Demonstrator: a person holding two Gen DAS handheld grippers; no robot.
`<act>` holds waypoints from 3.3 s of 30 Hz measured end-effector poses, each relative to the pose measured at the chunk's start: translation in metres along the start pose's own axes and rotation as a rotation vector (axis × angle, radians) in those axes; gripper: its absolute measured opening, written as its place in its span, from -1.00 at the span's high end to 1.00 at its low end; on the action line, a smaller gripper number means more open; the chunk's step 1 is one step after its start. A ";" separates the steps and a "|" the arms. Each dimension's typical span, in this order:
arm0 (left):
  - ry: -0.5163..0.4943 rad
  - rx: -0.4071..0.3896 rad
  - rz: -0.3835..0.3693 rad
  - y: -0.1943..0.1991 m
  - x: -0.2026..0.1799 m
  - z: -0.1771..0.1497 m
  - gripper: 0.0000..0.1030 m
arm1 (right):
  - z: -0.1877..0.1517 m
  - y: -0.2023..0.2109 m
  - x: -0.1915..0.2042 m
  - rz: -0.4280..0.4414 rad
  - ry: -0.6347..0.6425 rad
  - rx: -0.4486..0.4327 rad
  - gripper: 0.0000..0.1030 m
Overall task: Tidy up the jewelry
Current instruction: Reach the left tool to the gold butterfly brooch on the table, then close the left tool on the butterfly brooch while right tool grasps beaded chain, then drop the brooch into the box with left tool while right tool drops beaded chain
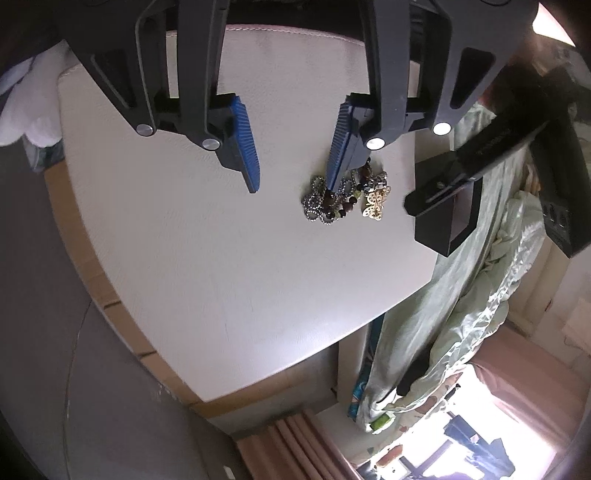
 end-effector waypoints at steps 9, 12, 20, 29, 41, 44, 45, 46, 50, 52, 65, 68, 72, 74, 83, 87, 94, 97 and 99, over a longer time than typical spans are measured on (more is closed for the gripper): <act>-0.004 0.052 0.067 -0.035 0.004 -0.003 0.39 | 0.002 -0.013 -0.006 0.030 -0.045 0.033 0.34; -0.009 0.065 0.090 -0.043 0.005 -0.003 0.46 | 0.002 -0.017 -0.006 0.032 -0.042 0.040 0.34; -0.033 0.078 0.147 -0.051 0.005 -0.004 0.47 | 0.000 -0.025 0.001 0.040 -0.029 0.061 0.34; 0.028 0.068 0.094 -0.031 0.013 0.000 0.52 | -0.011 -0.032 0.018 0.075 -0.001 0.112 0.34; 0.056 -0.028 0.027 0.016 0.026 0.010 0.51 | -0.024 -0.056 0.042 -0.005 0.057 0.151 0.34; 0.065 -0.054 0.014 0.028 0.032 0.012 0.51 | -0.023 -0.059 0.048 -0.069 0.095 0.126 0.44; 0.067 -0.058 0.013 0.031 0.035 0.011 0.51 | -0.024 -0.061 0.051 -0.088 0.105 0.120 0.51; 0.071 -0.062 0.012 0.035 0.037 0.010 0.51 | -0.024 -0.062 0.053 -0.128 0.129 0.109 0.55; 0.080 -0.073 0.016 0.042 0.043 0.012 0.51 | -0.025 -0.065 0.059 -0.222 0.206 0.095 0.70; 0.084 -0.076 0.017 0.044 0.046 0.012 0.51 | -0.025 -0.065 0.059 -0.243 0.226 0.097 0.76; 0.144 -0.116 0.047 0.069 0.088 0.011 0.51 | -0.004 -0.018 0.039 -0.101 0.137 0.026 0.84; 0.163 -0.123 0.044 0.073 0.096 0.011 0.51 | 0.005 -0.009 0.048 -0.098 0.157 0.005 0.84; 0.182 -0.124 0.043 0.074 0.105 0.011 0.51 | 0.019 0.009 0.078 -0.103 0.220 -0.048 0.84; 0.191 -0.121 0.039 0.073 0.109 0.011 0.51 | 0.027 0.015 0.095 -0.102 0.250 -0.072 0.84; 0.245 -0.121 0.031 0.073 0.125 0.012 -0.02 | 0.045 0.028 0.136 -0.084 0.310 -0.113 0.84; 0.255 -0.163 0.025 0.086 0.131 0.013 -0.12 | 0.045 0.025 0.154 -0.067 0.334 -0.109 0.84; 0.291 -0.193 0.026 0.103 0.151 0.011 -0.12 | 0.040 0.018 0.190 -0.015 0.378 -0.092 0.84; 0.305 -0.203 0.032 0.110 0.159 0.009 -0.12 | 0.038 0.012 0.209 0.002 0.409 -0.083 0.84; 0.319 -0.207 0.035 0.114 0.166 0.006 -0.12 | 0.037 0.007 0.220 0.012 0.428 -0.074 0.84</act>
Point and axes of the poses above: each gripper's, at about its wrist camera, not at the fingertips, and y roughly against the way its jaws point, x to its left, z to its top, the point moved 5 cm from there along -y, roughly the way its jaws point, and after that the axes turned 1 degree about -z, right-handed, at the moved point
